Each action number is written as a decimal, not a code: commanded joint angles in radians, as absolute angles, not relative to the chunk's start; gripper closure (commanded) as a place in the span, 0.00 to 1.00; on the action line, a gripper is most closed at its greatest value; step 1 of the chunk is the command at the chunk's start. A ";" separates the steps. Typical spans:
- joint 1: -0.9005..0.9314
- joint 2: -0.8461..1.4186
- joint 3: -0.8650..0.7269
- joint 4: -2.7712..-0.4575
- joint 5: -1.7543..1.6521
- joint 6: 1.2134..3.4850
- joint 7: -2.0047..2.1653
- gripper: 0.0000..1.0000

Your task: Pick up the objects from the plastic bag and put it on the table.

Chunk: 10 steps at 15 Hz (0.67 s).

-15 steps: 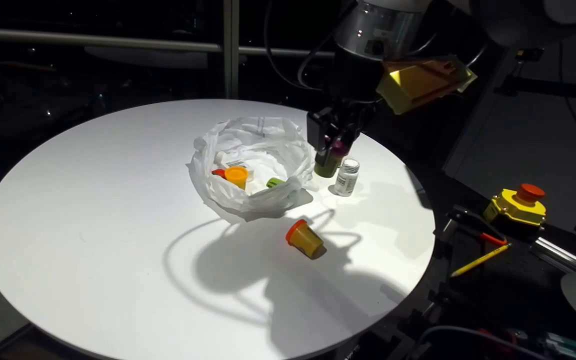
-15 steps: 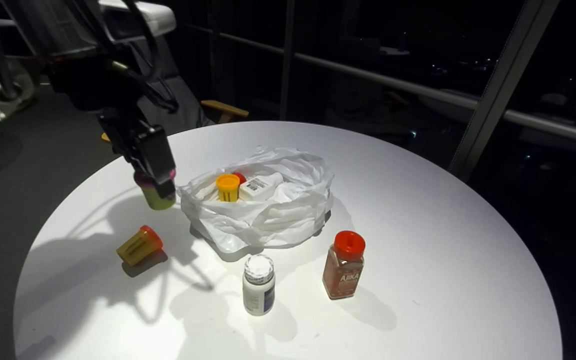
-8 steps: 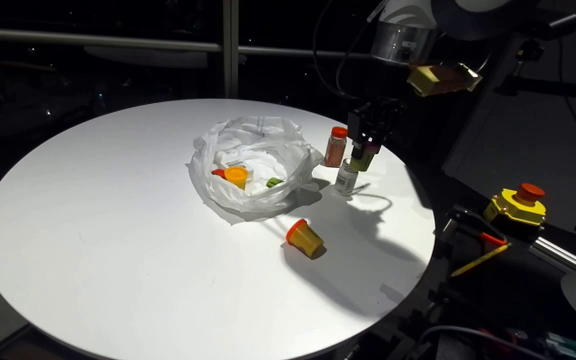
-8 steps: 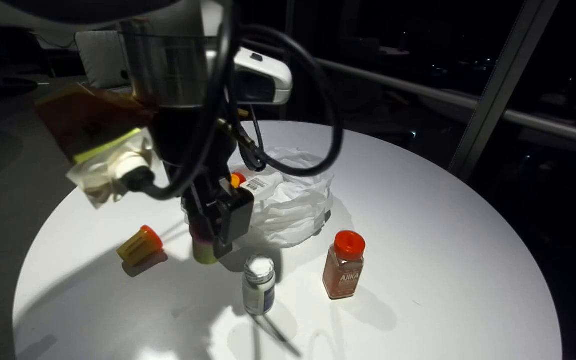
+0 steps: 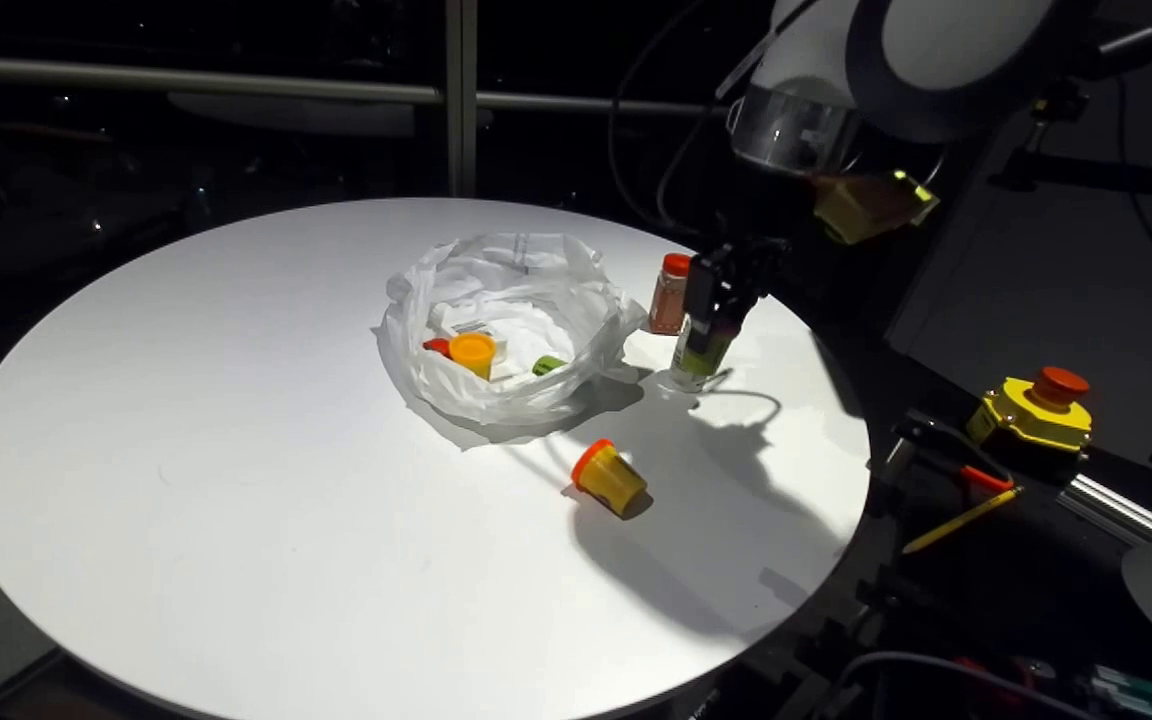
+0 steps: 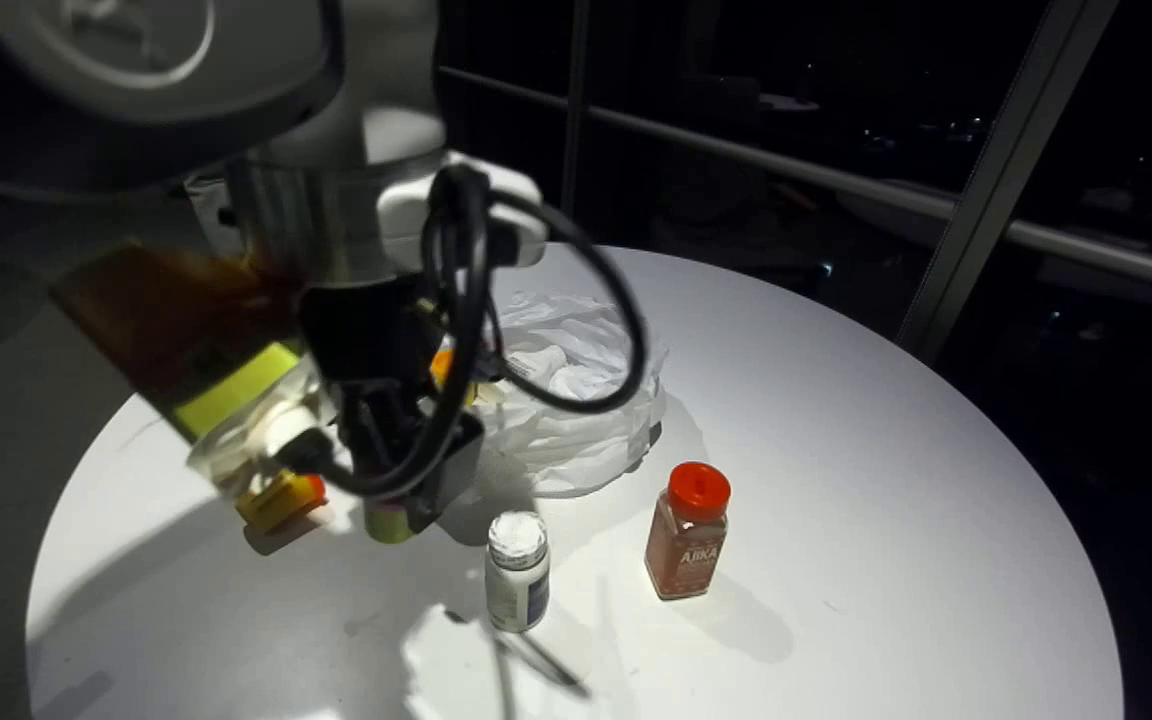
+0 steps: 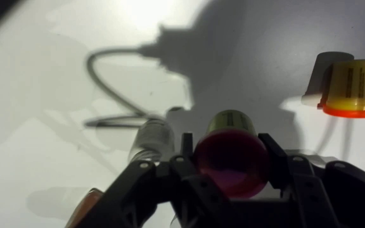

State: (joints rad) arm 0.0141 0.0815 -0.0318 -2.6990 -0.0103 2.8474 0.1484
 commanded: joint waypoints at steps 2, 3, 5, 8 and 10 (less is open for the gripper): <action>0.132 0.292 -0.005 -2.686 -0.044 3.079 0.268 0.72; 0.170 0.323 -0.037 -2.674 -0.049 3.101 0.271 0.72; 0.244 0.377 -0.104 -2.659 -0.033 3.158 0.267 0.72; 0.352 0.349 -0.206 -2.687 0.014 3.247 0.253 0.19; 0.421 0.278 -0.267 -2.733 0.052 3.280 0.233 0.07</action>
State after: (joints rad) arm 0.3195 0.3623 -0.1808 -2.6795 -0.0039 3.2215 0.2528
